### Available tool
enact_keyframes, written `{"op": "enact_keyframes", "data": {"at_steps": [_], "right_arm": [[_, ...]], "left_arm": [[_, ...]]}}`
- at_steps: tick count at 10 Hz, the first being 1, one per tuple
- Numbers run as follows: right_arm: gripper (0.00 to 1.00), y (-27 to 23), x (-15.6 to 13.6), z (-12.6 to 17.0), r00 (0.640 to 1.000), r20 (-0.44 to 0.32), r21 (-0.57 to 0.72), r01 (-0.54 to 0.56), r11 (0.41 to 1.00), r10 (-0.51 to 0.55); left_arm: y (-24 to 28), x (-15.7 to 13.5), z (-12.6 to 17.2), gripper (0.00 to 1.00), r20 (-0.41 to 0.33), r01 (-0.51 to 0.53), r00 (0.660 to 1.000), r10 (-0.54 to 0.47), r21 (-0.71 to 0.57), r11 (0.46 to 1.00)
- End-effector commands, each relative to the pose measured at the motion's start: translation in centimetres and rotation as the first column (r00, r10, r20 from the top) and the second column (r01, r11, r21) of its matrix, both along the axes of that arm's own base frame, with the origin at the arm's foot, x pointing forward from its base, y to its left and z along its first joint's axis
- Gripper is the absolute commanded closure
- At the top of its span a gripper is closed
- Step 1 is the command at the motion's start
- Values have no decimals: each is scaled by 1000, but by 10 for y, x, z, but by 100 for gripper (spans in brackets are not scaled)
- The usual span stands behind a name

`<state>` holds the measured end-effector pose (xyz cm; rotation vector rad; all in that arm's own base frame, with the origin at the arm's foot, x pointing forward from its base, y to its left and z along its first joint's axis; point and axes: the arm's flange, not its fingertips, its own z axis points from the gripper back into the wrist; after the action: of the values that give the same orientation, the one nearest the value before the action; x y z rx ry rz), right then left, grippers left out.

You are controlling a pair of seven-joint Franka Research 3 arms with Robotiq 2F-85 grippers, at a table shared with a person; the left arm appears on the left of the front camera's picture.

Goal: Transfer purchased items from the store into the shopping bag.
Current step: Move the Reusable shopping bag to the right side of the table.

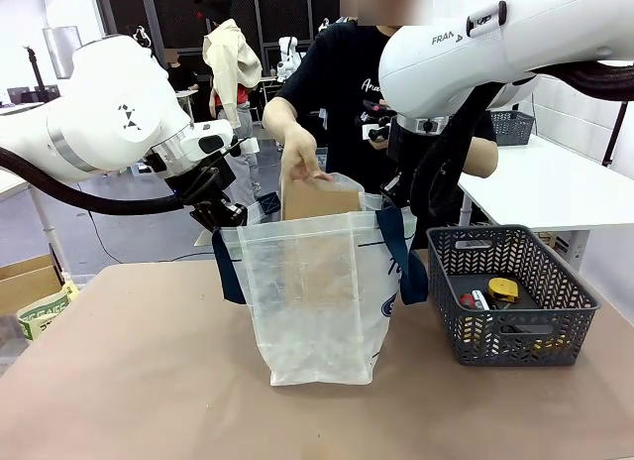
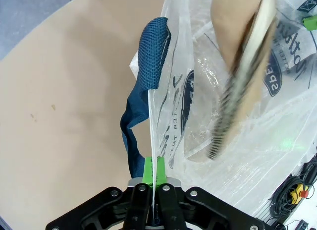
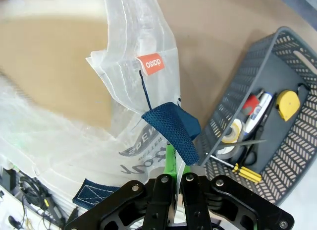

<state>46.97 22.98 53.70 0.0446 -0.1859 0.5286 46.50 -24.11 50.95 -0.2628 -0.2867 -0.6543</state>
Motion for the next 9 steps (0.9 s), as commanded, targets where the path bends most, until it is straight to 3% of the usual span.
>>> {"op": "enact_keyframes", "data": {"at_steps": [1,9], "right_arm": [[100,-1,0,0,1000,1,-1,-1,1000,1],[100,-1,0,0,1000,1,-1,-1,1000,1]], "left_arm": [[1,-1,0,100,1,-9,1000,9,-1,1000],[1,-1,0,100,1,-9,1000,9,-1,1000]]}}
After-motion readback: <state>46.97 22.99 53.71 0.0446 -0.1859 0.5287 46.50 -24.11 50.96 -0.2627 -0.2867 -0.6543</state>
